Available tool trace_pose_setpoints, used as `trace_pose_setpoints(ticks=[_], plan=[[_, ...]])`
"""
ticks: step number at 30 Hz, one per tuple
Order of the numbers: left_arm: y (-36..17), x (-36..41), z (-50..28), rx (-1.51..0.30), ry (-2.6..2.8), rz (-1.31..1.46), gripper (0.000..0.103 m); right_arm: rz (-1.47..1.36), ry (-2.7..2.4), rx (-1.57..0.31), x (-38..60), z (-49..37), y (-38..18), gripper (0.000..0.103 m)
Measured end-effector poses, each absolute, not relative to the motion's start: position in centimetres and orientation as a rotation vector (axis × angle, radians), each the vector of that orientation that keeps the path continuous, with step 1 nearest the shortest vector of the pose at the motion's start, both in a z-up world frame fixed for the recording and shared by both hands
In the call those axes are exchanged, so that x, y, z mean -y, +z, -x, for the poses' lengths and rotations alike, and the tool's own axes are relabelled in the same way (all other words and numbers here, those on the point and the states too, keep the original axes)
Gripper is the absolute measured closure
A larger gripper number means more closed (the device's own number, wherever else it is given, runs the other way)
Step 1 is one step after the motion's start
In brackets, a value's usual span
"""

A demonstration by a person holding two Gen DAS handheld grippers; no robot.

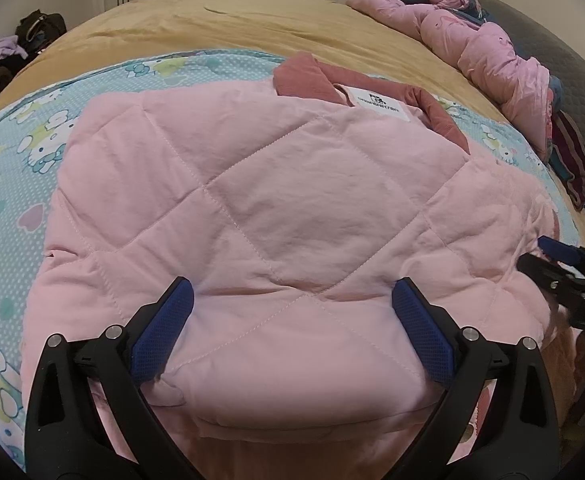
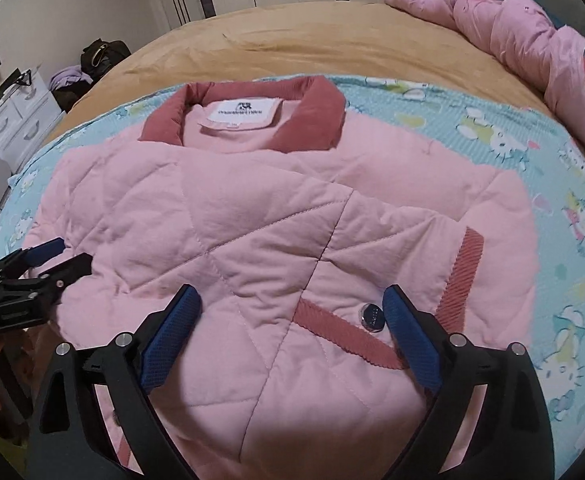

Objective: Fold large clothes

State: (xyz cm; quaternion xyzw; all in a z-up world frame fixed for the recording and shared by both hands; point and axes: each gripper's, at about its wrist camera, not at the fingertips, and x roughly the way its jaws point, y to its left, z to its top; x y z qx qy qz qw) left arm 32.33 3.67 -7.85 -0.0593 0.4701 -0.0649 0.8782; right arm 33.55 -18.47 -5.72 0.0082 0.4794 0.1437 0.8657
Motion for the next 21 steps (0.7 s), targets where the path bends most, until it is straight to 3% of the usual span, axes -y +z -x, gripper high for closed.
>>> trace_pose_setpoints(ticks=[10,21], plan=[[-8.0,-3.6,-32.5,-0.982,-0.131,0.113,0.01,-0.022,0.294,-0.981,18.3,-33.6,-6.5,0.007],[-7.5,-3.7,-32.2,-0.971,-0.133,0.13,0.01,-0.084,0.324,-0.893,19.5,-31.3,-2.8,0.004]])
